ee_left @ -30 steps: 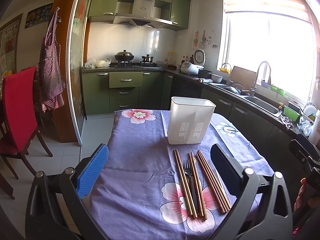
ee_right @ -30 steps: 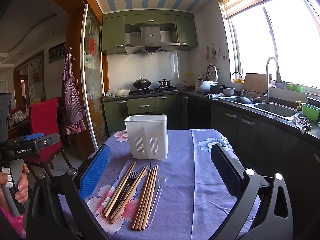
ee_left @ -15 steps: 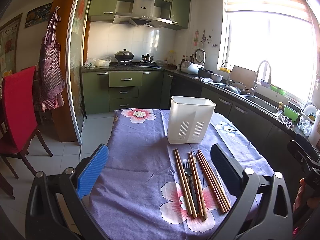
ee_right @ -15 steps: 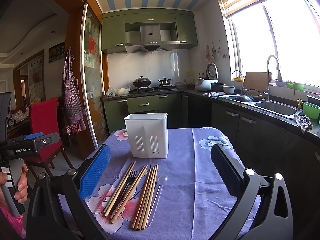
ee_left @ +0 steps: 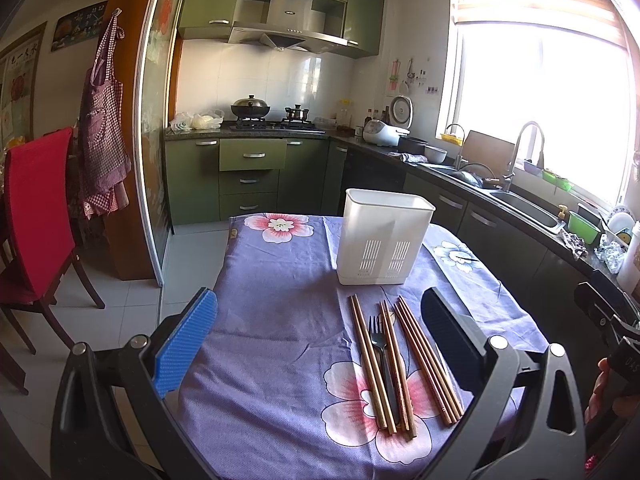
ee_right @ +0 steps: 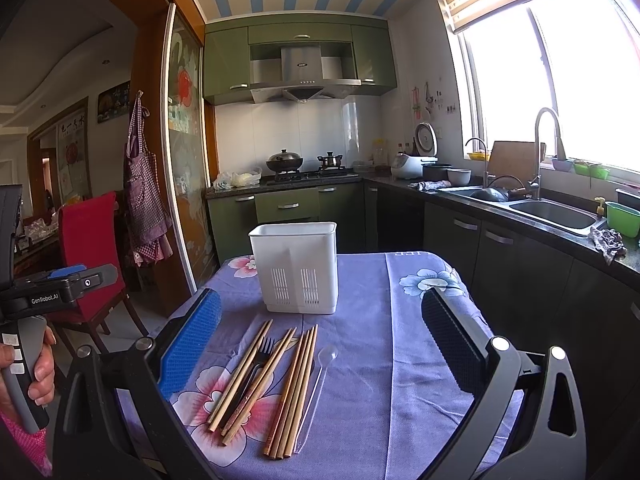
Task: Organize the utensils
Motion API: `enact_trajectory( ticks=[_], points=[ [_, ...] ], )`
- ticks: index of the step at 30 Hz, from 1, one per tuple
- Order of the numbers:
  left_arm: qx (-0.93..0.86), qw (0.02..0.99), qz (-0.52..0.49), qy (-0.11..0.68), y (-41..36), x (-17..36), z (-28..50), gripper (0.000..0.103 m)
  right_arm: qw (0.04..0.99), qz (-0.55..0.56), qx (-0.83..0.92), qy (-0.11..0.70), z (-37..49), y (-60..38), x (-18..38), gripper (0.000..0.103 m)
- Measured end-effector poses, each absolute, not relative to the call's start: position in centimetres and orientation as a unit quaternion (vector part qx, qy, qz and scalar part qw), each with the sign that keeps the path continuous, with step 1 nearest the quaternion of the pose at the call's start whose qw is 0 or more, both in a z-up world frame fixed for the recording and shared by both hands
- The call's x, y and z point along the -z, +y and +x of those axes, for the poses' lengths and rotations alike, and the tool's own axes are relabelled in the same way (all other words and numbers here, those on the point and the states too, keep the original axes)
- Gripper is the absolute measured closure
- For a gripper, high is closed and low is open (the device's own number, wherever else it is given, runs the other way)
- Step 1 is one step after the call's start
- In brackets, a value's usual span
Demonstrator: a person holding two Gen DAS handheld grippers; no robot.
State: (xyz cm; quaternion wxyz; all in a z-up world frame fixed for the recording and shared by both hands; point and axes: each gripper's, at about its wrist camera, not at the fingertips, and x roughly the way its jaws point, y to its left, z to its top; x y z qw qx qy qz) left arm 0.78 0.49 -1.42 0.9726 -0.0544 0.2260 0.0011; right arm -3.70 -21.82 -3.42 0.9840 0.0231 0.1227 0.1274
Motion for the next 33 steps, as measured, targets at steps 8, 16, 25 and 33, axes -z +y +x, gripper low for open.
enact_trajectory(
  ticks=[8,16,25,33],
  points=[
    [-0.001,0.972,-0.057,0.229,0.8,1.5,0.9,0.006,0.984,0.023,-0.127,0.124,-3.6,-21.7,3.6,0.004],
    [-0.001,0.972,-0.057,0.228,0.8,1.5,0.9,0.006,0.983,0.023,-0.128,0.126,-3.4,-21.8,3.7,0.004],
    [-0.001,0.971,-0.059,0.232,0.8,1.6,1.0,0.006,0.982,0.024,-0.130,0.132,-2.9,-21.8,3.9,0.004],
    [-0.002,0.960,-0.058,0.275,0.7,2.7,3.2,0.006,0.978,0.012,-0.126,0.165,-0.5,-22.3,4.6,0.004]
  ],
)
